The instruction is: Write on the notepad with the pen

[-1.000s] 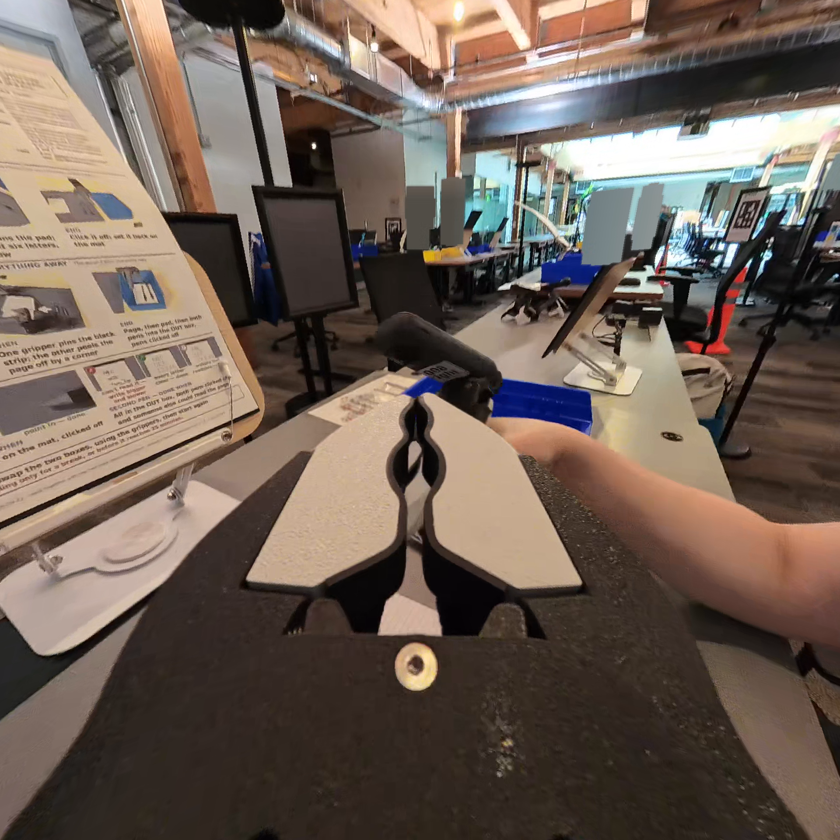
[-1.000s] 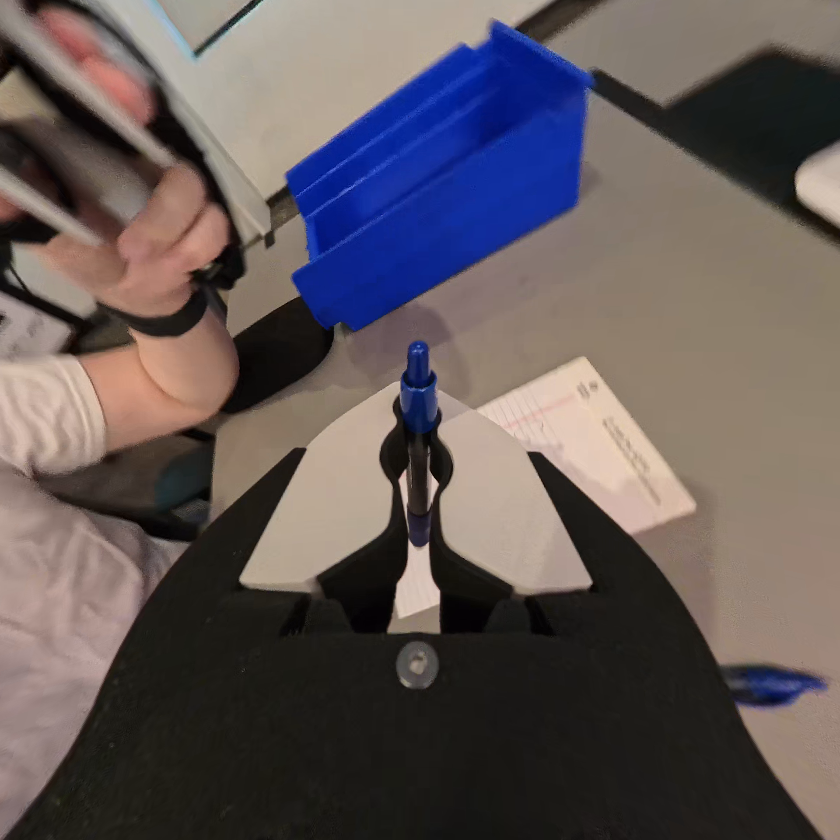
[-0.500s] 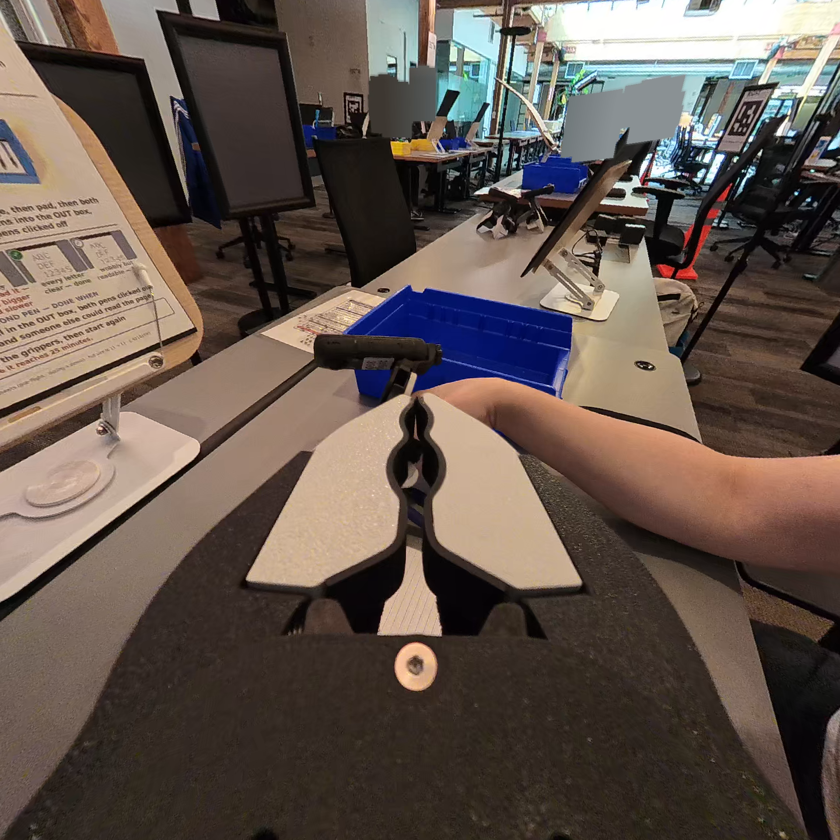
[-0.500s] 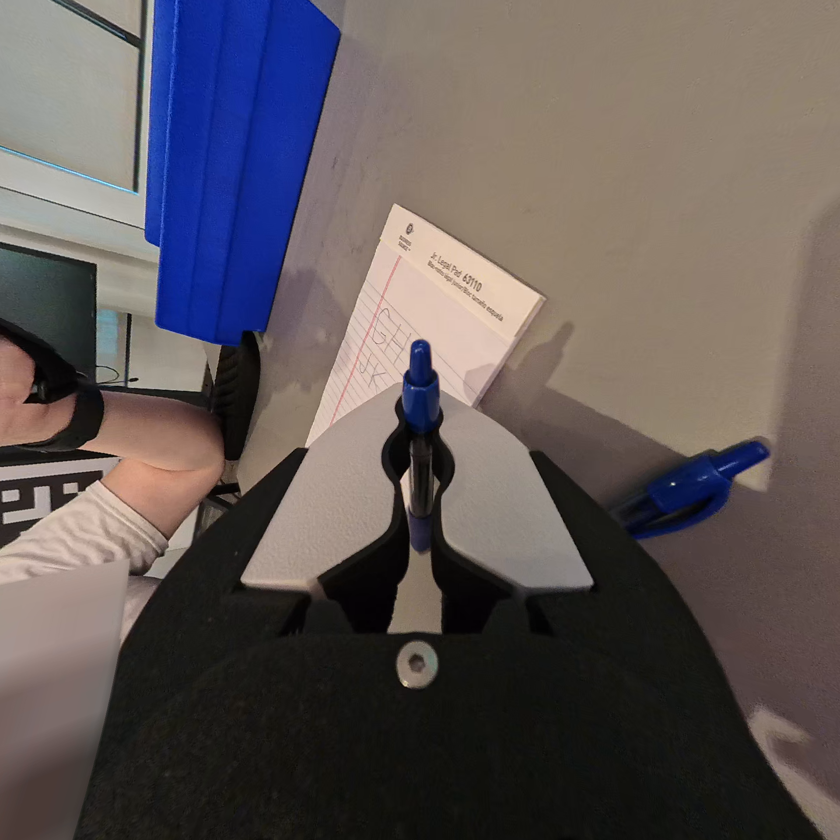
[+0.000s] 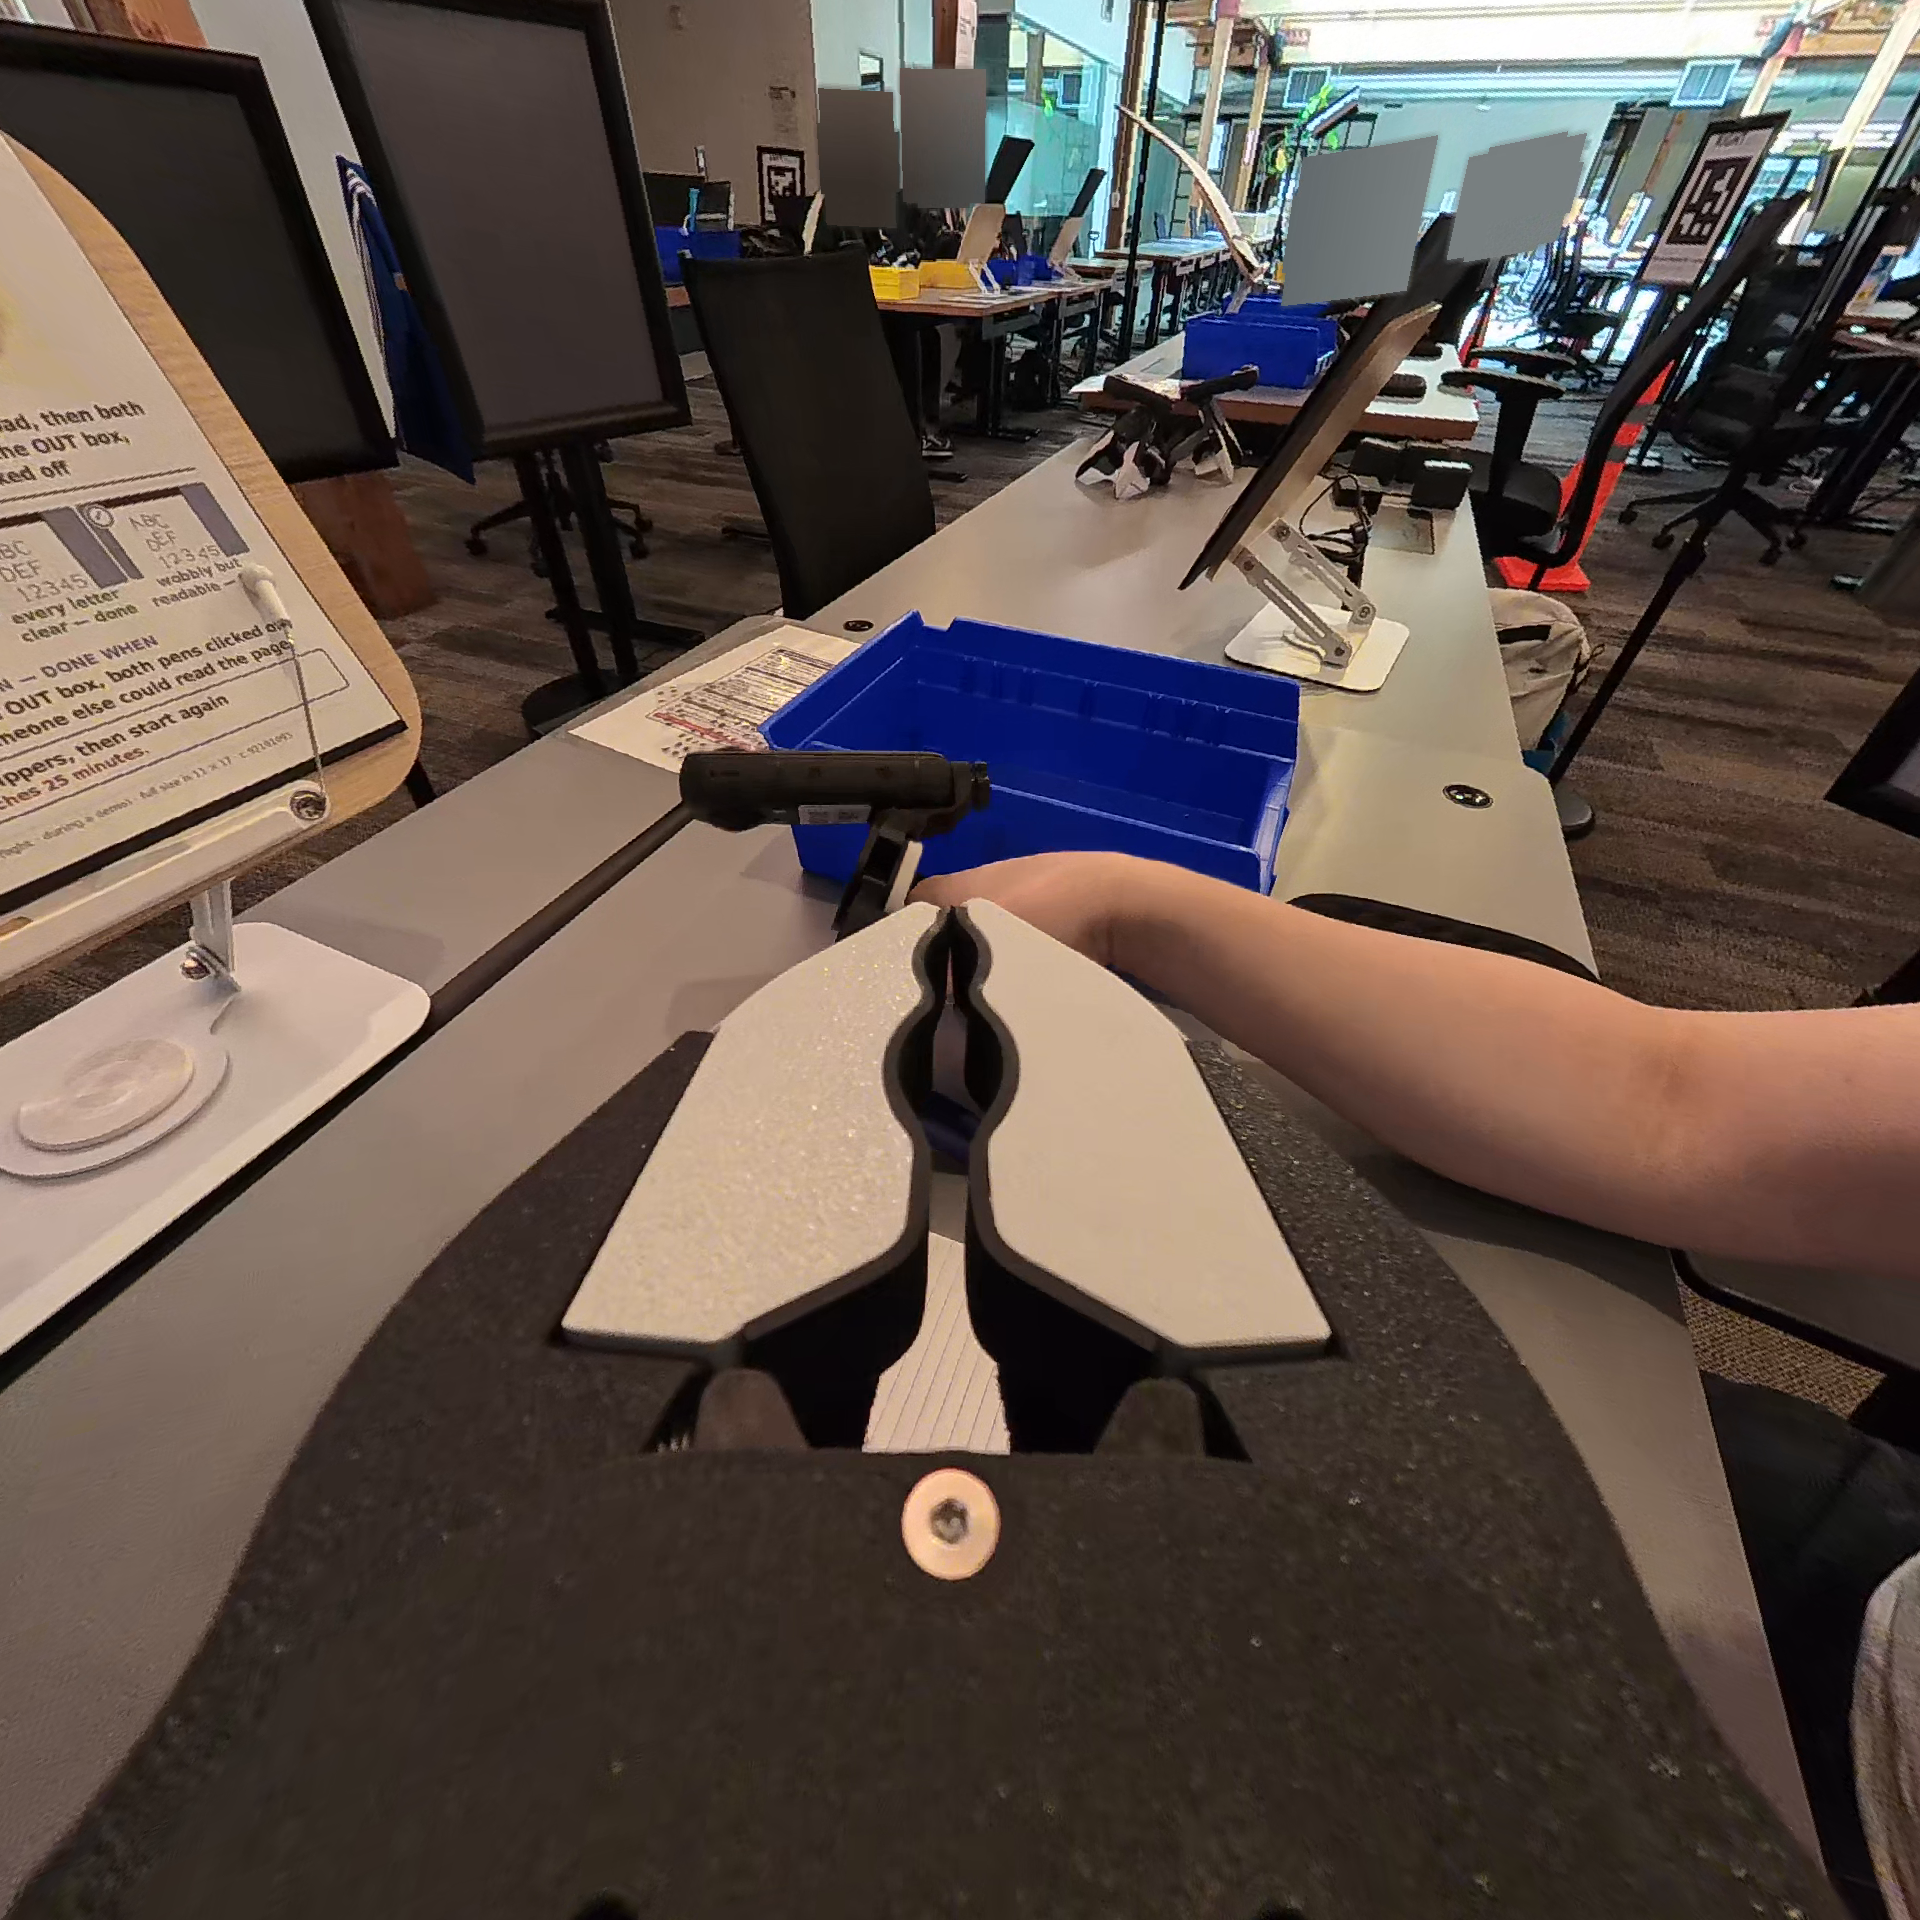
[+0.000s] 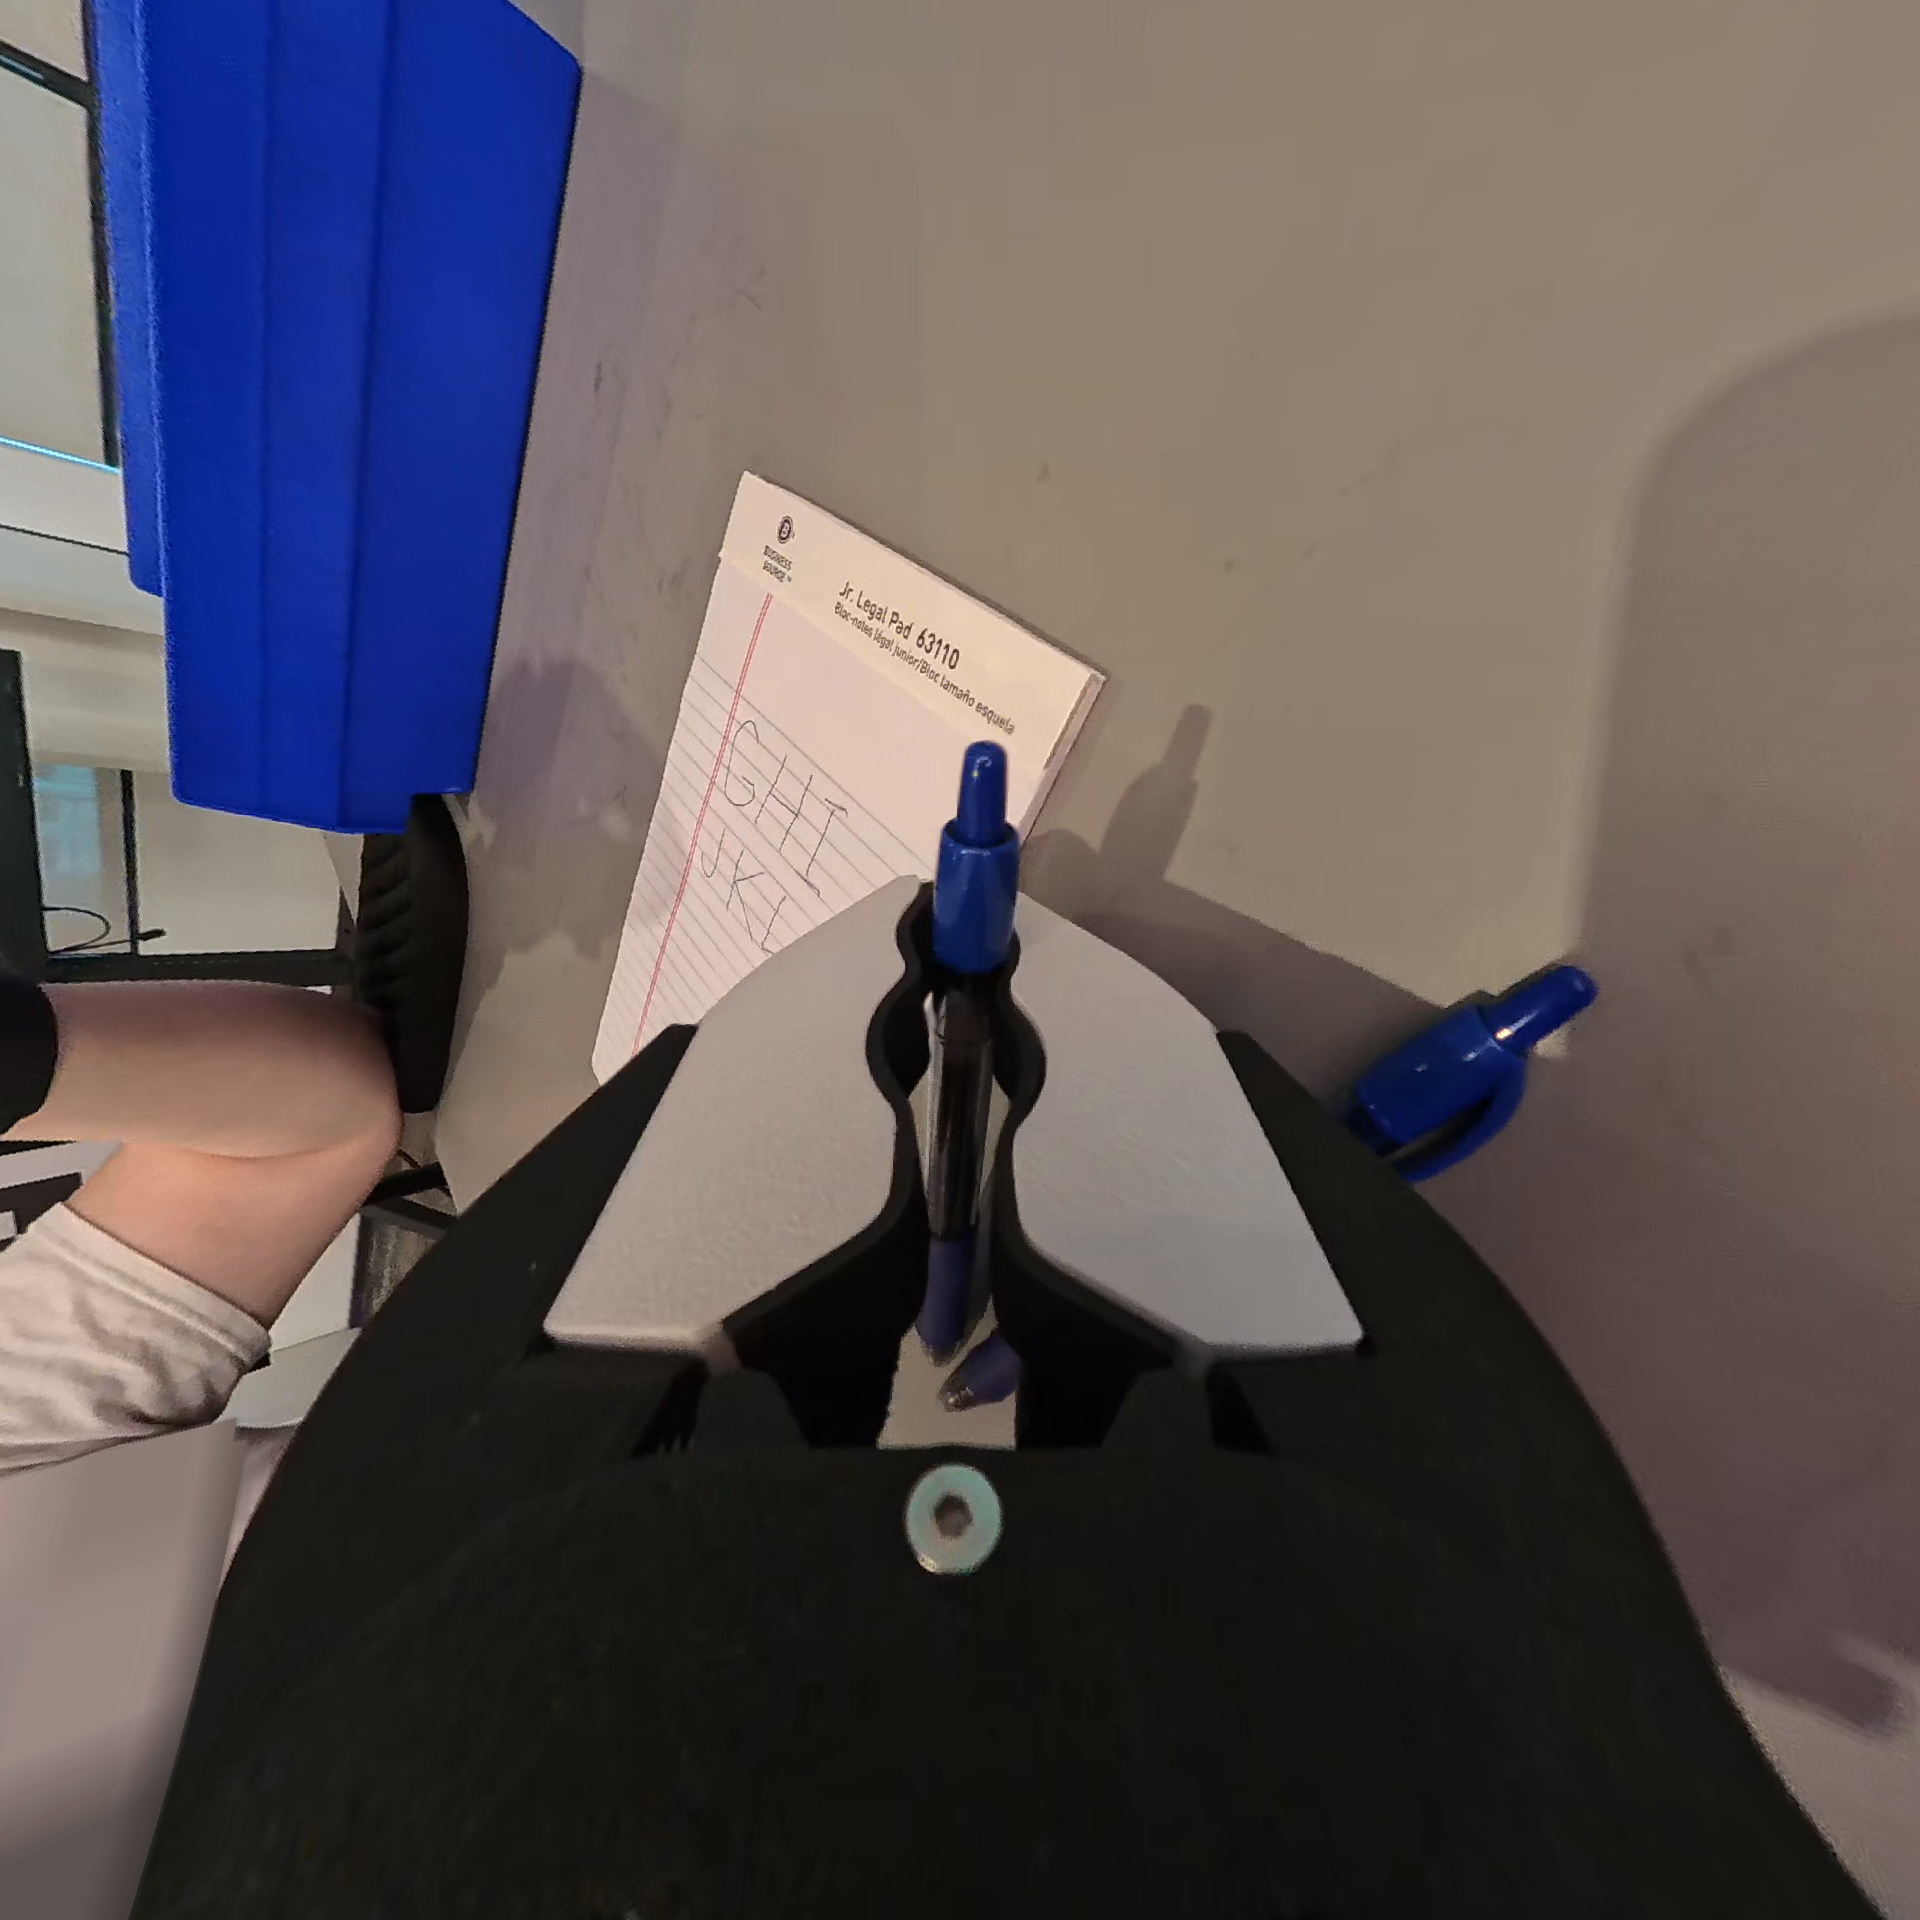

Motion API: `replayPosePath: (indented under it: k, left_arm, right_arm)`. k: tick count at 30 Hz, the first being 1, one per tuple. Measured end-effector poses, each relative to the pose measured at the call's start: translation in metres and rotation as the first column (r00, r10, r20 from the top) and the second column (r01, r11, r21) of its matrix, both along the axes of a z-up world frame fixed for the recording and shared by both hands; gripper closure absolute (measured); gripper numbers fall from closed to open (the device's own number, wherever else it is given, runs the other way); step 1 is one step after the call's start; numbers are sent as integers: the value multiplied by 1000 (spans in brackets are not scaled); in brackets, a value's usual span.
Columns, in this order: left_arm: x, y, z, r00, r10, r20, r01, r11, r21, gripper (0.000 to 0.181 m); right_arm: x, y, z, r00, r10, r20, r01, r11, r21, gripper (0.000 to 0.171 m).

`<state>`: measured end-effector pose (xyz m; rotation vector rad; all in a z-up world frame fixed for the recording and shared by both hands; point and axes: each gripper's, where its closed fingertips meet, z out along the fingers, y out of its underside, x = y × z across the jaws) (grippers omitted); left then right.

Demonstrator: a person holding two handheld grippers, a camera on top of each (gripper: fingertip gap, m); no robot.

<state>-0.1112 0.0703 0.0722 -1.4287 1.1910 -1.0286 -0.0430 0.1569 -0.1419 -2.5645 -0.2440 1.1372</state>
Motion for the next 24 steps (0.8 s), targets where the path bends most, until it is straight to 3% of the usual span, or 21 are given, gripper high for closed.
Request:
replayPosePath:
  k: [24]
  left_arm:
    - [2, -4, -3, 1000, -14, -21, 14, 1000, -11, 181]
  right_arm:
    - [11, 5, 0, 987, -46, 153, 42, 999, 30, 142]
